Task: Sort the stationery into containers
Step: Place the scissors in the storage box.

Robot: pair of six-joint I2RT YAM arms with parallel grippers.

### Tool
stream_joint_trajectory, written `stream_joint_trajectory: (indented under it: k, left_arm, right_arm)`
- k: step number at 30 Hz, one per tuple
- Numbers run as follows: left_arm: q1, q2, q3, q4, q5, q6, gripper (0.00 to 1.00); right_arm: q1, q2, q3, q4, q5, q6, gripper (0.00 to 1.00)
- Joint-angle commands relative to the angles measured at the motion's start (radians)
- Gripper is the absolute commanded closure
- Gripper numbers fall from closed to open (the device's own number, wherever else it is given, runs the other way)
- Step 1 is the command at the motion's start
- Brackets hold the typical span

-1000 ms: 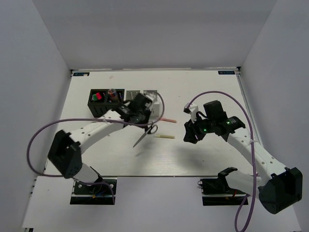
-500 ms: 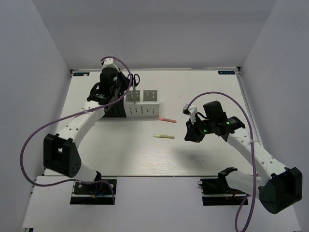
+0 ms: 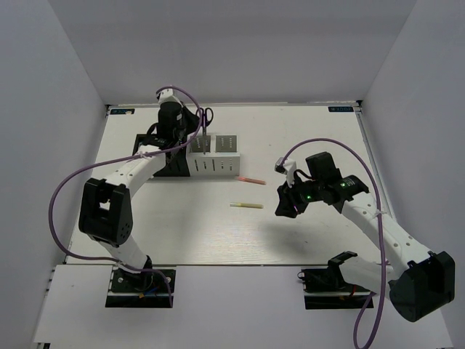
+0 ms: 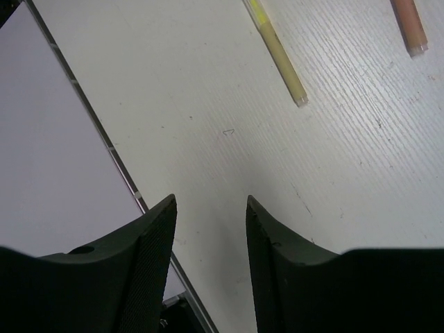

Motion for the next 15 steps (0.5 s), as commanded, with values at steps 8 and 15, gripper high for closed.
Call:
stream_joint_trajectory:
  k: [8, 15]
  left_arm:
    - [0.07, -0.058, 0.067, 0.035, 0.025, -0.029, 0.99]
    - [0.072, -0.044, -0.022, 0.105, 0.03, -0.021, 0.99]
  right_arm:
    - [0.002, 0.004, -0.001, -0.005, -0.025, -0.012, 0.52]
    - [0.002, 0.007, 0.0, -0.005, -0.022, -0.012, 0.5]
